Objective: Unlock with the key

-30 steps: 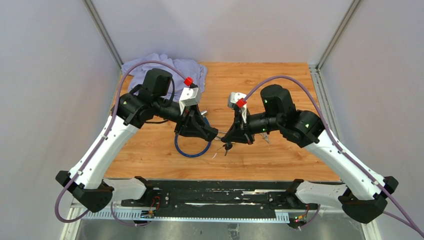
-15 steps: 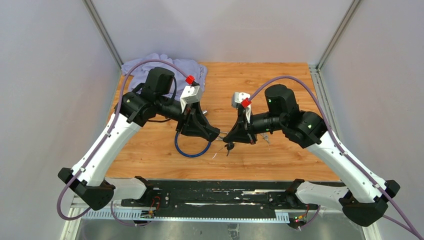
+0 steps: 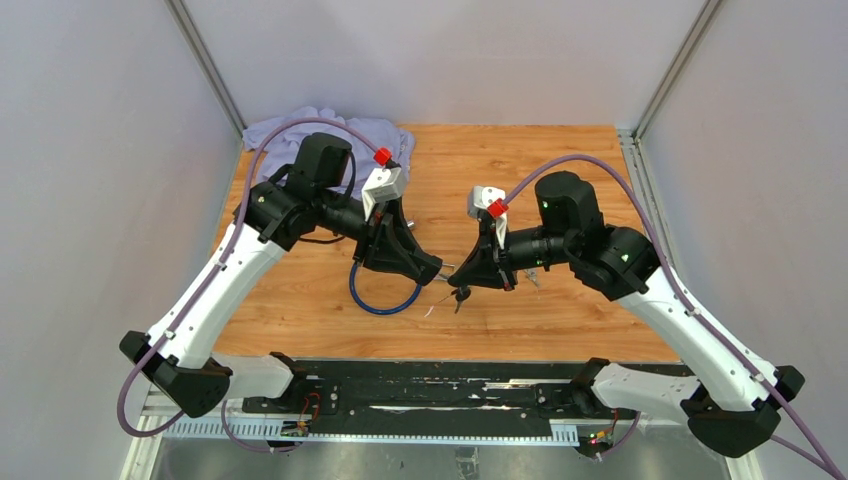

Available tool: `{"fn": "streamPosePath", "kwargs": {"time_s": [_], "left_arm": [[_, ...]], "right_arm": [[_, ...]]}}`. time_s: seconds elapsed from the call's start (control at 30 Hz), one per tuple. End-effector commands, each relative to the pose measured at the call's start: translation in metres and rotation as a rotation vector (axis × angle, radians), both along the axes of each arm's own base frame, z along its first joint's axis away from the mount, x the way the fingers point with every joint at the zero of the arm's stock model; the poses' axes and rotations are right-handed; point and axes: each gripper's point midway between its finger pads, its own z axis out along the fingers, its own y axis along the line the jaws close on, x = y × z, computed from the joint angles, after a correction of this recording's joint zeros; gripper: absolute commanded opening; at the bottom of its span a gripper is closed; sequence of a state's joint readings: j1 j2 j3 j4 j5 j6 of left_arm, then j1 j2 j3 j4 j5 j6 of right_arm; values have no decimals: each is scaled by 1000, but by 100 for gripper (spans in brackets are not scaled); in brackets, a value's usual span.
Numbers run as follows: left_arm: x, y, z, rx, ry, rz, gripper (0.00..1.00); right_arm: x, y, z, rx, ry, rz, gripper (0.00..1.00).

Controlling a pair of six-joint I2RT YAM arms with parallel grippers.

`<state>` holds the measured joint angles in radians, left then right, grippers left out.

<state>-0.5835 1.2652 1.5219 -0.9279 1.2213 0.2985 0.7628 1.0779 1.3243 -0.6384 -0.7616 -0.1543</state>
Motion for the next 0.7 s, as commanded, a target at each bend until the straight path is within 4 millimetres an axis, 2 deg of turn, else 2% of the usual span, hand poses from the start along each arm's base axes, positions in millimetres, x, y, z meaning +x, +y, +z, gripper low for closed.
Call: {"fn": "streamPosePath", "kwargs": {"time_s": [0.0,0.13,0.27,0.37,0.57,0.67], "left_arm": [[-73,21,41,-130,215,-299,0],[-68,18,38,-125,202,-285,0],[-40,4,24,-57,112,-122,0],[-30,0,18,-39,86,-85,0],[-39,3,21,-63,111,-137,0],[-42,5,17,-65,113,-146,0]], "right_arm": [[64,3,11,34,-187,-184,1],[61,7,18,55,-151,-178,1],[52,15,33,108,-63,-156,1],[49,25,38,151,-15,-129,1],[56,37,46,183,-20,-125,1],[59,37,57,208,-51,-135,1]]}}
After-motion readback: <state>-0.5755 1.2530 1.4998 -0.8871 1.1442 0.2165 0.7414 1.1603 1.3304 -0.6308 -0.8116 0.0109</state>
